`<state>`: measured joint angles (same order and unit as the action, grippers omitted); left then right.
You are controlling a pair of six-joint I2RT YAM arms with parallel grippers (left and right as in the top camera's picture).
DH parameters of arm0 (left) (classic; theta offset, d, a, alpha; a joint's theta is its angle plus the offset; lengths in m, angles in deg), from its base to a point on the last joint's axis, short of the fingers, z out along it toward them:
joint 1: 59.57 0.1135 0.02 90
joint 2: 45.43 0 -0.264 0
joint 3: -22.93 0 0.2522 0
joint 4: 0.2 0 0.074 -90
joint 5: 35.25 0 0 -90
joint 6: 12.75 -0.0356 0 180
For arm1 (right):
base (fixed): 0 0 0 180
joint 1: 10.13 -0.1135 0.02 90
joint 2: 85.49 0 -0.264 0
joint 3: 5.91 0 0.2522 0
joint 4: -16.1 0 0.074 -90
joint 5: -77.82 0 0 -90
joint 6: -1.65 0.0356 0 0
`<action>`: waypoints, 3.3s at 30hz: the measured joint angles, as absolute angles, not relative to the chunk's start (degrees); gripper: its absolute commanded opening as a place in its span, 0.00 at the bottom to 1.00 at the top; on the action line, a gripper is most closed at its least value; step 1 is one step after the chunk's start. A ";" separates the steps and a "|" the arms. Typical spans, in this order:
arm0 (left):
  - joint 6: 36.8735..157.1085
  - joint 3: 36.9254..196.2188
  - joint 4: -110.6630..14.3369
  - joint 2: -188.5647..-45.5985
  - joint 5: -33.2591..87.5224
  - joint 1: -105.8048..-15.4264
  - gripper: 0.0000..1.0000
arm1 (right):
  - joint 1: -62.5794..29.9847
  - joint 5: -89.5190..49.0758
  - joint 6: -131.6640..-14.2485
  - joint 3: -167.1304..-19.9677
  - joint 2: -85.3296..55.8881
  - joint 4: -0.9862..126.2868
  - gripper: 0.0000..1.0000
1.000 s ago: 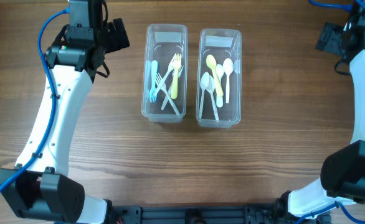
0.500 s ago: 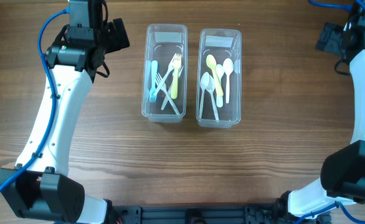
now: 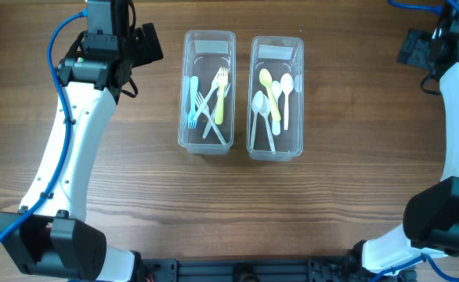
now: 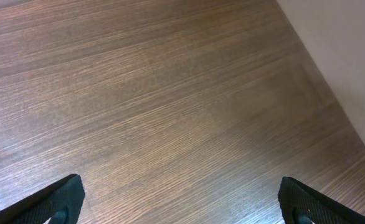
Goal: Pack container
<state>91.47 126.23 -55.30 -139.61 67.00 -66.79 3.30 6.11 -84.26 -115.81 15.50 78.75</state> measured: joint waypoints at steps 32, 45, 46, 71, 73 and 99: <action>91.47 126.23 -55.34 -139.61 67.35 -66.79 1.00 | -5.73 0.51 -83.75 -102.24 -54.05 75.43 1.00; 91.47 126.23 -55.36 -139.61 67.37 -66.79 1.00 | -5.88 -8.65 -67.23 -52.40 -74.16 42.12 1.00; 91.47 126.23 -55.32 -139.61 67.37 -66.79 1.00 | -5.88 -9.28 -66.86 -50.35 -74.60 40.74 1.00; 91.45 126.23 -55.39 -139.61 67.37 -66.79 1.00 | -5.88 -16.25 -73.92 -25.02 -84.39 32.89 1.00; 91.47 126.23 -55.39 -139.61 67.37 -66.79 1.00 | -5.88 -16.63 -74.62 -23.64 -84.43 31.47 1.00; 91.47 126.23 -55.39 -139.61 67.37 -66.79 1.00 | -5.88 -20.12 -90.22 -20.01 -84.50 29.55 1.00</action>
